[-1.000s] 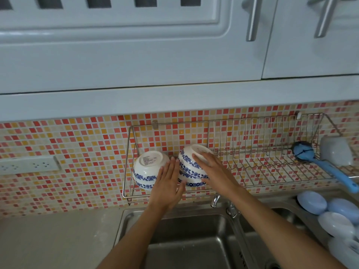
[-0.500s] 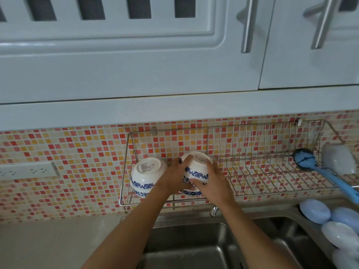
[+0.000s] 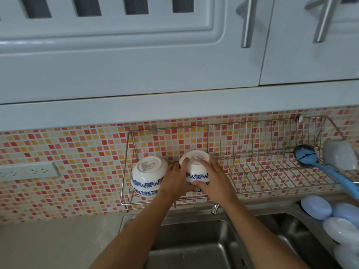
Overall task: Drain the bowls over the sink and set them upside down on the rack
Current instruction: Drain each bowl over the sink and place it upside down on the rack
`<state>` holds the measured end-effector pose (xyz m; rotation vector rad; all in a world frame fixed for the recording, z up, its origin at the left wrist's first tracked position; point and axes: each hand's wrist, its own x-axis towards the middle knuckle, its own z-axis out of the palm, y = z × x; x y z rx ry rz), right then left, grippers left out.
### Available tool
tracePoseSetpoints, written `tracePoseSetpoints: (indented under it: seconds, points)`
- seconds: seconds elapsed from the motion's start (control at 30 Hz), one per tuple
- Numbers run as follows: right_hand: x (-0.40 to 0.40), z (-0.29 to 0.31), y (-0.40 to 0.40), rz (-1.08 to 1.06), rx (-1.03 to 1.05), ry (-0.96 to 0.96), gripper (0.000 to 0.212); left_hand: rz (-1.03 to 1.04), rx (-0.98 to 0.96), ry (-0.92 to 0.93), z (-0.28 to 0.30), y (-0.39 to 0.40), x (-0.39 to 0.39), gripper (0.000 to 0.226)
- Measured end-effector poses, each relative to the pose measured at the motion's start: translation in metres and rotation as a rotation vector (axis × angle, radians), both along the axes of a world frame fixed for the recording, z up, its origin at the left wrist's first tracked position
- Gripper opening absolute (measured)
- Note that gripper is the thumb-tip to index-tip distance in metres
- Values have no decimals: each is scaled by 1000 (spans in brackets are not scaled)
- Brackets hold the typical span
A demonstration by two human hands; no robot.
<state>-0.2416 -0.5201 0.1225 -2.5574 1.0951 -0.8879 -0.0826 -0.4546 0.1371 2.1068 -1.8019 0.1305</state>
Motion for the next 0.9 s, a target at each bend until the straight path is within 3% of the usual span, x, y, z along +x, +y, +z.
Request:
tracePoseSetpoints:
  seconds: [0.13, 0.23, 0.37, 0.57, 0.9]
  points:
    - [2, 3, 2, -22, 6, 1, 85, -15, -72, -117, 6, 8, 4, 98]
    - [7, 4, 2, -68, 38, 35, 92, 116, -134, -168, 8, 29, 22, 91]
    - [15, 9, 5, -153, 79, 86, 87, 373, -180, 51, -1, 65, 54, 90]
    - [13, 7, 10, -137, 95, 4, 84, 313, -239, 340, -9, 73, 65, 85]
    - [18, 4, 11, -149, 79, 23, 82, 229, -205, 379, -22, 66, 77, 87]
